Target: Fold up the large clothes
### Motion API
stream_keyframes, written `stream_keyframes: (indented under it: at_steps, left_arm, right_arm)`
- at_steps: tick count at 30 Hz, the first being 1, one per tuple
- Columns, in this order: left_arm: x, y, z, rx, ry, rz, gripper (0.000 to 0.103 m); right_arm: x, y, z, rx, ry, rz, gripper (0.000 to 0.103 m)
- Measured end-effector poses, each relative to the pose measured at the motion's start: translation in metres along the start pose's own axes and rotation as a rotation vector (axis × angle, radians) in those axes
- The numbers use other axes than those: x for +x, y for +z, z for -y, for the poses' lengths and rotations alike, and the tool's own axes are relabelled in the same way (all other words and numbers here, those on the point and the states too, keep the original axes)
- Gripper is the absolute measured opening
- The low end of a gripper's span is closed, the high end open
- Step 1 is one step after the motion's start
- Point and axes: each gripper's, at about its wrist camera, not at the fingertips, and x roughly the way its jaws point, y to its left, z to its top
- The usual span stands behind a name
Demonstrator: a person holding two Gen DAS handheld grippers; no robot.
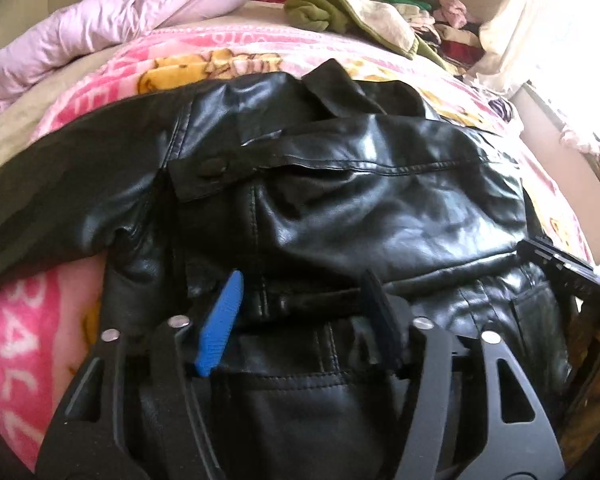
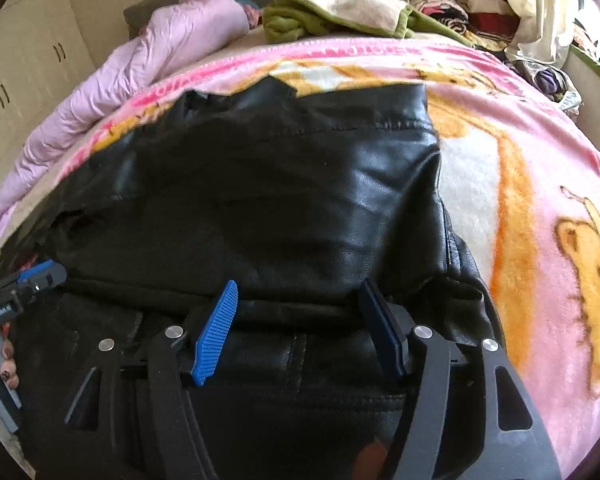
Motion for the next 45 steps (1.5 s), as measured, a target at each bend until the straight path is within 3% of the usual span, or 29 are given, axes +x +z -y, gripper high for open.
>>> stream_keyframes:
  at_steps: [5,7,13,28,45]
  left_arm:
    - [-0.012,0.0,0.002,-0.002,-0.005,0.001,0.067]
    - [-0.017,0.0,0.002,-0.012,-0.009,0.008,0.074]
    - [-0.034,0.002,-0.002,-0.022,0.011,0.036,0.094]
    - [-0.072,0.003,-0.041,-0.069,0.1,0.09,0.094]
    - [-0.108,-0.007,-0.121,-0.256,0.166,0.148,0.094]
  right_arm:
    - [-0.02,-0.003,-0.007,0.022,0.043,0.038,0.082]
    - [-0.027,-0.004,-0.013,0.011,0.038,0.062,0.093]
    - [-0.046,-0.002,-0.033,-0.03,0.042,0.106,0.098]
    - [-0.075,0.028,-0.097,-0.113,0.111,0.186,0.099]
    - [-0.062,0.058,-0.179,-0.198,0.194,0.197,0.099]
